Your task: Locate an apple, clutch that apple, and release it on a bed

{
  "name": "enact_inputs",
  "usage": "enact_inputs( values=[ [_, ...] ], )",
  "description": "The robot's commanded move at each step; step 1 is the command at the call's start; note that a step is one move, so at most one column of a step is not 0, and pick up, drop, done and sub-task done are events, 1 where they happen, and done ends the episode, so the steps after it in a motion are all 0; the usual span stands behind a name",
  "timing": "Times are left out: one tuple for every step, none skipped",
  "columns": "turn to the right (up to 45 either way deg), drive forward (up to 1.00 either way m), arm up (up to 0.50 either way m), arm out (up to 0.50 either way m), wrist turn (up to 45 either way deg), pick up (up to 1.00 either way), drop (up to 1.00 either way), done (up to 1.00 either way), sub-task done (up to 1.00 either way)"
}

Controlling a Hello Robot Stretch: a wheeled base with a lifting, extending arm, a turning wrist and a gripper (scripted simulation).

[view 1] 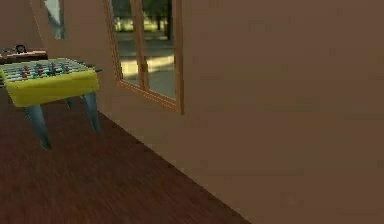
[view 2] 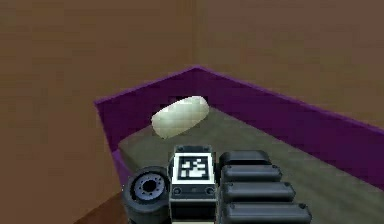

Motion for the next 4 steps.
enact_inputs(
  values=[
    [45.0, 0.0, 0.0, 0.0, 0.0, 0.0, 0.0, 0.0, 0.0],
    [12.0, 0.0, 0.0, 0.0, 0.0, 0.0, 0.0, 0.0, 0.0],
    [0.0, 0.2, 0.0, 0.0, 0.0, 0.0, 0.0, 0.0, 0.0],
    [-18.0, 0.0, 0.0, 0.0, 0.0, 0.0, 0.0, 0.0, 0.0]
  ],
)
